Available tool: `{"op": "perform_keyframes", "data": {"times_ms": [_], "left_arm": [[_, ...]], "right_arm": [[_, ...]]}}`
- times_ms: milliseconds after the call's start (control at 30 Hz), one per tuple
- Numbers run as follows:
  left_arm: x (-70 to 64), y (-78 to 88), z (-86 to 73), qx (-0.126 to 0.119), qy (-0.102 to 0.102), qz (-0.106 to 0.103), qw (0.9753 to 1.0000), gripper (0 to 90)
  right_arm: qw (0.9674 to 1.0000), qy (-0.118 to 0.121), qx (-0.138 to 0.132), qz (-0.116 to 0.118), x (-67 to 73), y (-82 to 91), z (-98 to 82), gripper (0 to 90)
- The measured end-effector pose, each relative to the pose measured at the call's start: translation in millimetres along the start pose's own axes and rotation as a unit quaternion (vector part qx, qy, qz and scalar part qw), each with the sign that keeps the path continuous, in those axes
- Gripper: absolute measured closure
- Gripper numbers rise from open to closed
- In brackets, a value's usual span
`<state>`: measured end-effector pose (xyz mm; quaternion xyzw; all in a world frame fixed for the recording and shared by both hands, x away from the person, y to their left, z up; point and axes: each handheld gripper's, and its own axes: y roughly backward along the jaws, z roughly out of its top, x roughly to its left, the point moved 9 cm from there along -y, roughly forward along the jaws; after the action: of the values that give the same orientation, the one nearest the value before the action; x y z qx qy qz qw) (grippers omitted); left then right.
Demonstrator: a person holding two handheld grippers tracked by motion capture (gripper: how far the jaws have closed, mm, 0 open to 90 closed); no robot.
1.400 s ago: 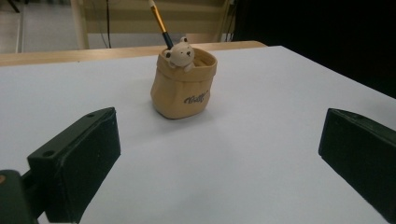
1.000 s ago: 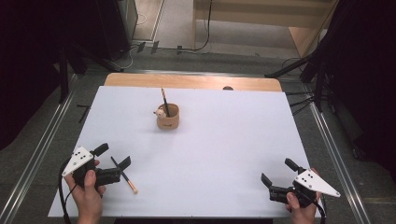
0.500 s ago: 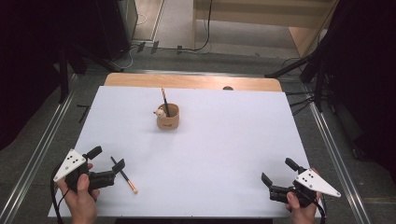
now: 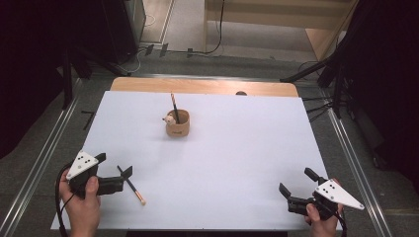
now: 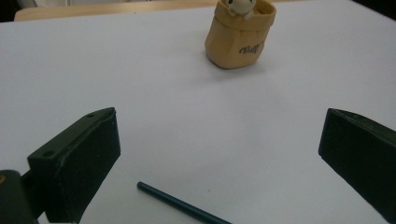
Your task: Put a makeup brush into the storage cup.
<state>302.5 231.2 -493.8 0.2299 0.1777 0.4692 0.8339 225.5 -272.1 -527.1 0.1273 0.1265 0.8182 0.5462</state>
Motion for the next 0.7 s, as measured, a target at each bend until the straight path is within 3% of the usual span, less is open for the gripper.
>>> {"op": "perform_keyframes", "data": {"times_ms": [200, 300, 500, 567, 667, 700], "left_arm": [[1.2, -5.6, -8.4, 0.056, 0.004, -0.002, 0.9984, 0.0], [0.8, -10.2, -14.9, 0.088, 0.003, -0.002, 0.9961, 0.0], [-1.2, -16.2, -19.8, 0.129, 0.01, 0.002, 0.9916, 0.0], [-0.9, -17.7, -21.3, 0.146, 0.013, 0.005, 0.9892, 0.0], [0.3, -21.7, -27.5, 0.19, 0.016, 0.017, 0.9815, 0.0], [0.0, -22.3, -28.6, 0.198, 0.016, 0.016, 0.98, 0.0]], "right_arm": [[1.0, 0.003, 0.004, 0.003, 2.2, -2.0, -0.9, 0.0], [1.0, 0.005, 0.005, 0.003, 1.6, -2.4, -1.3, 0.0], [1.0, 0.001, 0.005, 0.003, 1.3, -2.4, -1.4, 0.0], [1.0, 0.001, 0.005, 0.003, 1.5, -2.5, -1.6, 0.0], [1.0, 0.002, 0.007, 0.003, 1.3, -2.7, -1.9, 0.0], [1.0, 0.002, 0.007, 0.002, 1.2, -2.6, -2.0, 0.0]]}}
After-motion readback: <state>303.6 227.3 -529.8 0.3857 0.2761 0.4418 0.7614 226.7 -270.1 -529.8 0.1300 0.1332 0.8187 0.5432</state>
